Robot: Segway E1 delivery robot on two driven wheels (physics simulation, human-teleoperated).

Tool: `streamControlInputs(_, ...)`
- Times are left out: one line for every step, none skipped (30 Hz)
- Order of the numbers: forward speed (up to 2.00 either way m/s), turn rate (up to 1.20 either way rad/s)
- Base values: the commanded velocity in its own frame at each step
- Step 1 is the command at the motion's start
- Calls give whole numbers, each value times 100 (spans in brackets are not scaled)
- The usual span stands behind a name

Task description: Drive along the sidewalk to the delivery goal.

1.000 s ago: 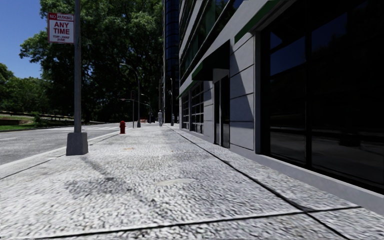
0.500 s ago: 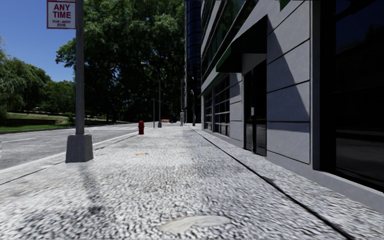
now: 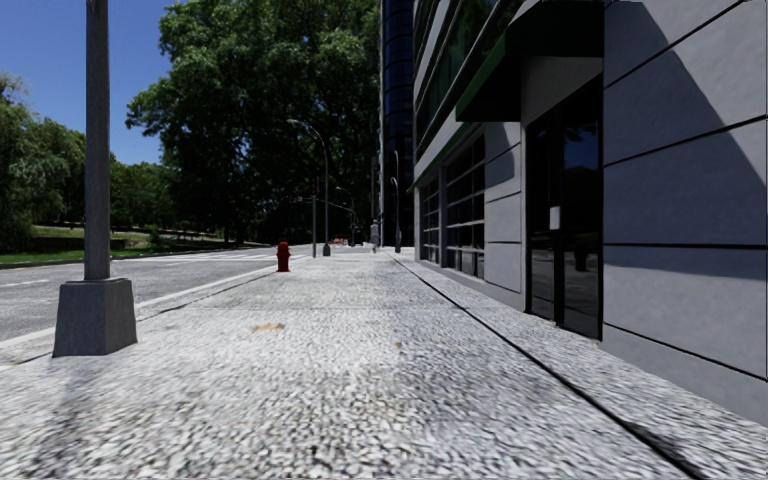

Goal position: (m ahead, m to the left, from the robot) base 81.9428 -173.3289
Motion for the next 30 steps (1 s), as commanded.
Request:
streamControlInputs(200, 0)
streamControlInputs(200, 0)
streamControlInputs(200, 0)
streamControlInputs(200, 0)
streamControlInputs(200, 0)
streamControlInputs(200, 0)
streamControlInputs(200, 0)
streamControlInputs(200, 0)
streamControlInputs(200, 0)
streamControlInputs(200, 0)
streamControlInputs(200, 0)
streamControlInputs(200, 0)
streamControlInputs(200, 0)
streamControlInputs(200, 0)
streamControlInputs(197, 0)
streamControlInputs(197, 0)
streamControlInputs(197, 0)
streamControlInputs(191, 0)
streamControlInputs(191, 0)
streamControlInputs(200, 0)
streamControlInputs(200, 0)
streamControlInputs(200, 0)
streamControlInputs(200, 0)
streamControlInputs(200, 0)
streamControlInputs(200, 0)
streamControlInputs(200, 0)
streamControlInputs(200, 0)
streamControlInputs(200, 0)
streamControlInputs(200, 0)
streamControlInputs(200, 0)
